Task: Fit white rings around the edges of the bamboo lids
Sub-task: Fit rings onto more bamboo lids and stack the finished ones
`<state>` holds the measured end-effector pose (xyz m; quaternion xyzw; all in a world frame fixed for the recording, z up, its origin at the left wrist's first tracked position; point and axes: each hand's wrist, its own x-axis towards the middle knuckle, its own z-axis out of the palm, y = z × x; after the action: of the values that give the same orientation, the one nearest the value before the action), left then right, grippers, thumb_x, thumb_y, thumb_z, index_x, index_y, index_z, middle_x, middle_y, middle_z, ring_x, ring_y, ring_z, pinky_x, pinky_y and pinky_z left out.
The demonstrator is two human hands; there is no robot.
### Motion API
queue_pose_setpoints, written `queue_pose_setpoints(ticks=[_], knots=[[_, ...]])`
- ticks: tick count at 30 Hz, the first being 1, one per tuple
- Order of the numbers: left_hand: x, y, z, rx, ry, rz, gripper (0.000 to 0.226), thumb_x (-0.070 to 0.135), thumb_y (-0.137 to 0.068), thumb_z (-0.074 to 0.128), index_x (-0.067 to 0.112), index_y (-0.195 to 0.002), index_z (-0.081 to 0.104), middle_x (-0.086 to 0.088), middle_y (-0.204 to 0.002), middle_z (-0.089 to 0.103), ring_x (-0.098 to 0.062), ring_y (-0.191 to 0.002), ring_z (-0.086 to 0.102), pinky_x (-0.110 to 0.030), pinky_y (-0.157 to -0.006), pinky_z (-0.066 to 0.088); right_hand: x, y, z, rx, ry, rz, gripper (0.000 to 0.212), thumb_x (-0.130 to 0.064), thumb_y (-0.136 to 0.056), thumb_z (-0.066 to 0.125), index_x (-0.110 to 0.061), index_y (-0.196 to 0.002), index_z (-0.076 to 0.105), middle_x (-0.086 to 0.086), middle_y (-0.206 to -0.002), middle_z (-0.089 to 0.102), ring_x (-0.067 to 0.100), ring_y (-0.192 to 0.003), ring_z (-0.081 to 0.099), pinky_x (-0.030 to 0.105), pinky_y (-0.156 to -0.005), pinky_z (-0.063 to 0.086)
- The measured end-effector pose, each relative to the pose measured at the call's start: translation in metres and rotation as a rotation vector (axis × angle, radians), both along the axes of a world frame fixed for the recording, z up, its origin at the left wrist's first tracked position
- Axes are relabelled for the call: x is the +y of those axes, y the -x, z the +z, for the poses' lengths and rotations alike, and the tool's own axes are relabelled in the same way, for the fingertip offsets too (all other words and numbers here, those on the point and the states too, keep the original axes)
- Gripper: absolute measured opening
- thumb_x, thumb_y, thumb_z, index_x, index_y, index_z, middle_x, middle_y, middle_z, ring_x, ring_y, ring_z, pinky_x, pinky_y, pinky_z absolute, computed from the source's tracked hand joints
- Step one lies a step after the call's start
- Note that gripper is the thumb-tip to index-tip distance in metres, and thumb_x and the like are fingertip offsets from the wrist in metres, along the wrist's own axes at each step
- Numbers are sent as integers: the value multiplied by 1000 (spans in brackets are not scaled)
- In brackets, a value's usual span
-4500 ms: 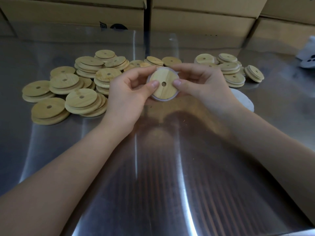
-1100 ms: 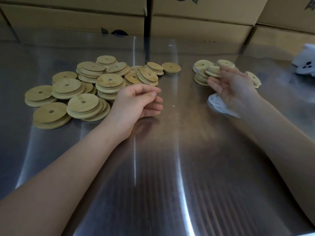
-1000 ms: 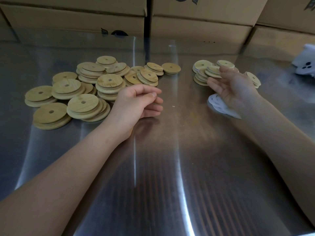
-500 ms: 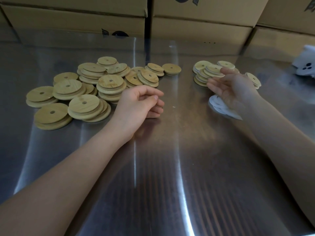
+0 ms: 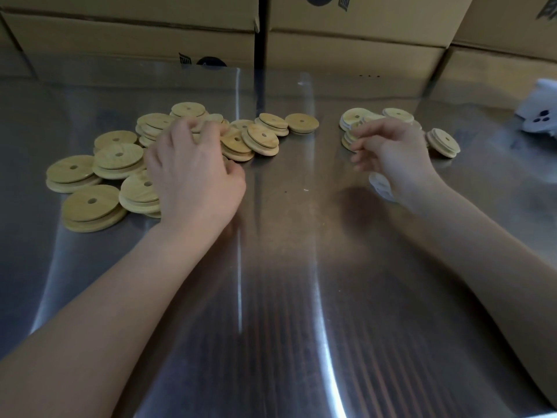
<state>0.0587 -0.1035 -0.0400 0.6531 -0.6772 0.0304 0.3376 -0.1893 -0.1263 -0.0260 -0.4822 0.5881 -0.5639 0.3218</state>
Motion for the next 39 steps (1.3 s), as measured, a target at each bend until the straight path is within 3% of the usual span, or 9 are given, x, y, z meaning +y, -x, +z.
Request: queue_pose_setpoints(ticks=[4, 8, 14, 22, 26, 29, 31, 33, 39], knots=[[-4, -6, 1, -35, -67, 72, 51, 28, -87, 60, 15, -135, 51, -16, -141, 46, -38, -134, 39, -55, -112, 27, 6, -13, -6, 290, -25, 195, 34, 9, -87, 47, -19, -83, 66, -2, -71, 66, 10, -51, 58, 20, -51, 49], [-9, -11, -1, -53, -124, 123, 52, 31, -87, 60, 15, -135, 49, -18, -136, 49, -42, -127, 44, -55, -104, 32, 10, -20, -12, 512, -76, 329, 31, -5, -91, 54, -30, -82, 69, -11, -68, 69, 5, -53, 57, 17, -50, 47], [-12, -14, -4, -6, -42, 90, 40, 33, -86, 66, 18, -122, 59, -15, -122, 55, -38, -105, 57, -49, -92, 41, 12, -24, -12, 589, -100, 388, 28, -9, -92, 56, -32, -83, 70, -11, -66, 69, 8, -50, 56, 21, -55, 48], [-9, -9, -2, 78, 56, -9, 45, 34, -79, 77, 20, -119, 62, -11, -121, 51, -34, -109, 55, -51, -99, 44, 13, -26, -14, 569, -108, 392, 30, -8, -92, 57, -33, -80, 70, -7, -67, 68, 8, -52, 55, 22, -61, 50], [-4, 0, -2, 181, 99, -222, 46, 24, -76, 82, 15, -118, 65, -8, -121, 50, -23, -114, 50, -28, -99, 39, 12, -26, -15, 564, -120, 392, 29, -9, -91, 57, -33, -80, 70, -7, -68, 68, 6, -52, 54, 20, -60, 49], [4, 11, -1, 213, 135, -391, 49, 16, -71, 84, 12, -116, 66, 0, -114, 46, -7, -106, 44, -6, -95, 29, 11, -26, -15, 559, -115, 390, 30, -7, -90, 57, -32, -79, 69, -8, -64, 67, 6, -51, 53, 20, -60, 49], [8, 17, -1, 300, 86, -476, 52, 14, -69, 85, 17, -117, 66, 6, -113, 43, 3, -96, 42, -1, -92, 28, 11, -26, -15, 558, -110, 394, 31, -5, -90, 56, -32, -79, 68, -10, -62, 67, 5, -50, 53, 19, -58, 49], [12, 22, 1, 449, -28, -536, 54, 16, -69, 86, 26, -117, 63, 9, -117, 46, 7, -102, 47, -2, -92, 33, 12, -27, -15, 573, -102, 400, 32, -5, -90, 56, -33, -78, 67, -9, -62, 66, 4, -50, 53, 19, -58, 48], [14, 28, -1, 954, -310, -647, 58, 10, -64, 87, 26, -115, 66, 9, -115, 63, -2, -103, 64, -21, -88, 52, 12, -27, -13, 620, -101, 418, 27, -7, -91, 56, -29, -83, 68, -3, -71, 67, 4, -54, 55, 19, -60, 46]])
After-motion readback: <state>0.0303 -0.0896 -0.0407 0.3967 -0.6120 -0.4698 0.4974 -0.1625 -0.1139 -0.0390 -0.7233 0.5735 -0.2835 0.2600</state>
